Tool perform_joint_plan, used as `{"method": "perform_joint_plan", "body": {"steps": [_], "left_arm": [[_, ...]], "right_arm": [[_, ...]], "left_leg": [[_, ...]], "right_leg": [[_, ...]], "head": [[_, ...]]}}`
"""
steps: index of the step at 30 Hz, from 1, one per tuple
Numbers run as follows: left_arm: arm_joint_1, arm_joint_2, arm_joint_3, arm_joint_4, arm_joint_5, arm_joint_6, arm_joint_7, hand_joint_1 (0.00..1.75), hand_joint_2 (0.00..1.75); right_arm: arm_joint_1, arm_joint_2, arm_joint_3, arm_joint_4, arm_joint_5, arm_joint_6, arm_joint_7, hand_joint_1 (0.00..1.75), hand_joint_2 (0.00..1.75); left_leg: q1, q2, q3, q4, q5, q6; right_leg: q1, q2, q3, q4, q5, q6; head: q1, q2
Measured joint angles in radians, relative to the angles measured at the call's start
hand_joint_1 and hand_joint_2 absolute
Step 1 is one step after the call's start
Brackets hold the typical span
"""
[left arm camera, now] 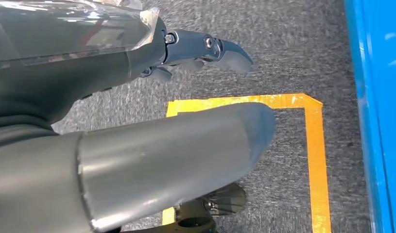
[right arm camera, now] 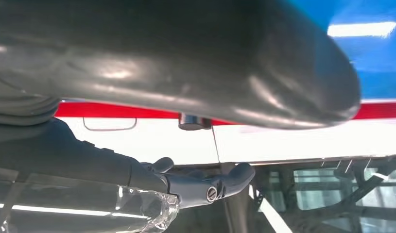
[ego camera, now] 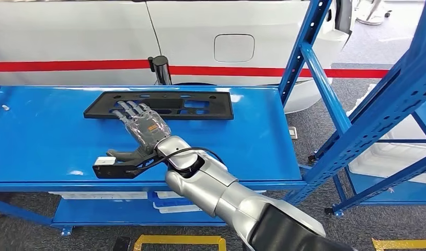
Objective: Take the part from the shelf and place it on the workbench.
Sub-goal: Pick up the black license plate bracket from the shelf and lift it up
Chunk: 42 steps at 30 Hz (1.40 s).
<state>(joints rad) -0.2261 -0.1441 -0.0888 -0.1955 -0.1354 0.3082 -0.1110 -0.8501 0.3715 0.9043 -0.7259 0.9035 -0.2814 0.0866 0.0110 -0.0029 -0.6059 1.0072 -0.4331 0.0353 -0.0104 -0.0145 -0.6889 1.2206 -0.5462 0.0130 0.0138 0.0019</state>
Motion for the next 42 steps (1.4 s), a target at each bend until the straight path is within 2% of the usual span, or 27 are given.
{"method": "perform_joint_plan", "body": {"steps": [1, 2, 3, 4, 5, 7, 8, 10, 11, 13, 15, 16, 17, 18, 19, 21, 22, 24, 25, 28, 34, 38, 42], "left_arm": [[0.001, 0.0, 0.001, 0.0, 0.0, 0.0, 0.0, 0.0, 0.0], [0.003, 0.0, 0.002, 0.0, 0.0, 0.0, 0.0, 0.0, 0.0], [0.004, 0.0, 0.002, 0.0, 0.0, 0.0, 0.0, 0.0, 0.0], [0.004, -0.001, 0.002, 0.0, 0.0, 0.0, 0.0, 0.0, 0.0], [0.004, -0.001, 0.002, 0.0, 0.0, 0.0, 0.0, 0.0, 0.0], [0.004, -0.003, 0.003, 0.0, 0.0, 0.0, 0.0, 0.0, 0.0], [0.004, -0.004, 0.003, 0.0, 0.0, 0.0, 0.0, 0.0, 0.0], [0.007, -0.004, 0.004, 0.0, 0.0, 0.0, 0.0, 0.0, 0.0], [0.008, -0.003, 0.004, 0.0, 0.0, 0.0, 0.0, 0.0, 0.0], [0.007, -0.001, 0.005, 0.0, -0.001, 0.0, 0.0, 0.0, 0.0], [0.005, -0.001, 0.005, 0.0, -0.004, -0.001, 0.0, 0.0, 0.0], [0.005, -0.001, 0.005, 0.0, -0.005, -0.001, 0.0, 0.0, 0.0], [0.005, 0.0, 0.005, 0.0, -0.007, -0.001, 0.0, 0.0, 0.0], [0.005, 0.0, 0.005, 0.0, -0.008, -0.002, 0.001, 0.0, 0.0], [0.005, 0.0, 0.005, 0.0, -0.009, -0.002, 0.001, 0.0, 0.0], [0.003, 0.001, 0.005, 0.0, -0.011, -0.001, 0.001, 0.0, 0.0], [0.002, 0.001, 0.005, 0.0, -0.011, 0.0, 0.001, 0.0, 0.0], [0.001, -0.001, 0.005, 0.0, -0.01, 0.001, 0.0, 0.0, 0.0], [0.002, -0.001, 0.006, 0.0, -0.008, 0.002, 0.0, 0.0, 0.0], [0.005, -0.003, 0.008, 0.0, -0.001, 0.006, -0.003, 0.0, 0.0], [0.007, -0.004, 0.011, 0.0, -0.013, 0.005, -0.006, 0.0, 0.0], [0.004, -0.007, 0.01, 0.0, -0.032, -0.005, 0.004, 0.0, 0.0], [0.0, -0.009, 0.008, 0.0, -0.047, -0.011, 0.011, 0.0, 0.0]], "right_arm": [[0.002, -0.004, 0.001, 0.0, 0.0, 0.0, 0.0, 0.0, 0.0], [0.004, -0.007, 0.002, 0.0, 0.0, 0.0, 0.001, 0.0, 0.0], [0.005, -0.009, 0.003, 0.0, 0.0, 0.0, 0.001, 0.0, 0.0], [0.005, -0.01, 0.004, 0.0, -0.001, 0.0, 0.001, 0.0, 0.0], [0.004, -0.01, 0.005, 0.0, -0.001, 0.0, 0.001, 0.0, 0.0], [0.001, -0.009, 0.006, -0.001, -0.002, 0.0, 0.001, 0.0, 0.0], [0.001, -0.009, 0.008, -0.001, -0.004, 0.0, 0.002, 0.0, 0.0], [-0.002, -0.007, 0.011, -0.002, -0.01, 0.0, 0.003, 0.0, 0.0], [-0.004, -0.004, 0.014, -0.002, -0.012, 0.0, 0.005, 0.0, 0.0], [-0.01, 0.001, 0.019, -0.004, -0.017, 0.001, 0.009, 0.0, 0.0], [-0.014, 0.003, 0.026, -0.004, -0.024, 0.004, 0.015, 0.0, 0.0], [-0.015, 0.002, 0.029, -0.004, -0.028, 0.005, 0.018, 0.0, 0.0], [-0.015, 0.002, 0.033, -0.004, -0.031, 0.006, 0.021, 0.0, 0.0], [-0.015, 0.002, 0.037, -0.004, -0.035, 0.007, 0.023, 0.0, 0.0], [-0.016, 0.002, 0.042, -0.004, -0.04, 0.007, 0.024, 0.0, 0.0], [-0.018, 0.003, 0.052, -0.004, -0.053, 0.008, 0.027, 0.0, 0.0], [-0.021, 0.003, 0.057, -0.005, -0.062, 0.008, 0.028, 0.0, 0.0], [-0.026, 0.004, 0.071, -0.006, -0.085, 0.008, 0.025, 0.0, 0.0], [-0.028, 0.003, 0.078, -0.006, -0.099, 0.007, 0.022, 0.0, 0.44], [-0.028, 0.002, 0.098, -0.008, -0.132, -0.001, 0.018, 0.0, 1.75], [-0.035, -0.003, 0.114, 0.011, -0.105, -0.054, 0.052, 0.0, 1.75], [-0.053, -0.009, 0.096, 0.091, 0.026, -0.166, 0.102, 0.0, 1.75], [-0.055, -0.022, 0.008, 0.163, 0.172, -0.226, 0.1, 0.0, 1.75]], "left_leg": [[0.0, -0.01, 0.0, 0.0, 0.0, 0.001], [-0.001, -0.02, 0.0, 0.001, 0.0, 0.001], [-0.002, -0.03, 0.0, 0.001, 0.0, 0.001], [-0.003, -0.041, 0.001, 0.001, 0.0, 0.0], [-0.004, -0.051, 0.002, 0.001, -0.001, -0.001], [-0.008, -0.069, 0.001, 0.004, -0.004, -0.006], [-0.009, -0.075, 0.0, 0.005, -0.006, -0.01], [-0.005, -0.084, -0.002, 0.004, -0.007, -0.02], [-0.003, -0.081, -0.005, 0.006, -0.01, -0.025], [0.0, -0.052, -0.027, 0.049, -0.036, -0.038], [0.005, -0.016, -0.085, 0.163, -0.088, -0.051], [0.008, -0.008, -0.119, 0.225, -0.11, -0.056], [0.012, -0.004, -0.145, 0.264, -0.117, -0.061], [0.016, 0.0, -0.154, 0.27, -0.106, -0.065], [0.02, 0.004, -0.141, 0.235, -0.077, -0.068], [0.023, 0.026, -0.075, 0.102, -0.012, -0.072], [0.021, 0.033, -0.044, 0.047, 0.007, -0.069], [0.015, 0.038, -0.019, 0.003, 0.013, -0.06], [0.013, 0.032, -0.019, 0.002, 0.015, -0.053], [0.004, 0.025, -0.018, 0.0, 0.017, -0.048], [-0.005, 0.02, -0.018, 0.001, 0.014, -0.034], [-0.008, 0.02, -0.018, 0.001, 0.014, -0.029], [-0.008, 0.021, -0.018, 0.001, 0.015, -0.027]], "right_leg": [[0.0, 0.005, -0.031, 0.059, -0.017, -0.001], [0.001, 0.008, -0.051, 0.092, -0.022, 0.001], [0.001, 0.01, -0.052, 0.085, -0.011, 0.007], [0.002, 0.014, -0.033, 0.037, 0.014, 0.012], [0.002, 0.023, 0.0, -0.037, 0.045, 0.016], [0.004, 0.044, 0.059, -0.165, 0.093, 0.016], [0.004, 0.05, 0.073, -0.195, 0.102, 0.012], [0.003, 0.044, 0.079, -0.203, 0.106, 0.003], [0.0, 0.04, 0.082, -0.207, 0.108, -0.001], [-0.007, 0.029, 0.09, -0.215, 0.11, -0.012], [-0.009, 0.017, 0.098, -0.218, 0.107, -0.019], [-0.009, 0.011, 0.099, -0.217, 0.106, -0.021], [-0.009, 0.004, 0.1, -0.217, 0.104, -0.023], [-0.01, -0.002, 0.1, -0.217, 0.103, -0.022], [-0.011, -0.007, 0.102, -0.217, 0.101, -0.02], [-0.011, -0.016, 0.107, -0.216, 0.094, -0.011], [-0.009, -0.019, 0.109, -0.216, 0.091, -0.006], [-0.001, -0.024, 0.111, -0.215, 0.086, 0.004], [0.002, -0.027, 0.112, -0.215, 0.084, 0.004], [0.005, -0.034, 0.117, -0.219, 0.082, -0.001], [-0.001, -0.038, 0.122, -0.23, 0.086, 0.008], [-0.003, -0.038, 0.122, -0.232, 0.089, 0.013], [-0.003, -0.037, 0.122, -0.232, 0.092, 0.021]], "head": [[0.0, 0.0], [0.0, 0.0], [0.0, 0.0], [0.0, 0.0], [0.0, 0.0], [0.0, 0.0], [0.0, 0.0], [-0.001, 0.0], [-0.001, 0.0], [-0.004, 0.0], [-0.007, 0.0], [-0.008, 0.0], [-0.008, 0.0], [-0.008, 0.0], [-0.008, 0.0], [-0.008, 0.0], [-0.008, 0.0], [-0.006, 0.0], [-0.005, 0.0], [-0.003, 0.0], [-0.003, 0.0], [-0.003, 0.0], [-0.004, 0.0]]}}
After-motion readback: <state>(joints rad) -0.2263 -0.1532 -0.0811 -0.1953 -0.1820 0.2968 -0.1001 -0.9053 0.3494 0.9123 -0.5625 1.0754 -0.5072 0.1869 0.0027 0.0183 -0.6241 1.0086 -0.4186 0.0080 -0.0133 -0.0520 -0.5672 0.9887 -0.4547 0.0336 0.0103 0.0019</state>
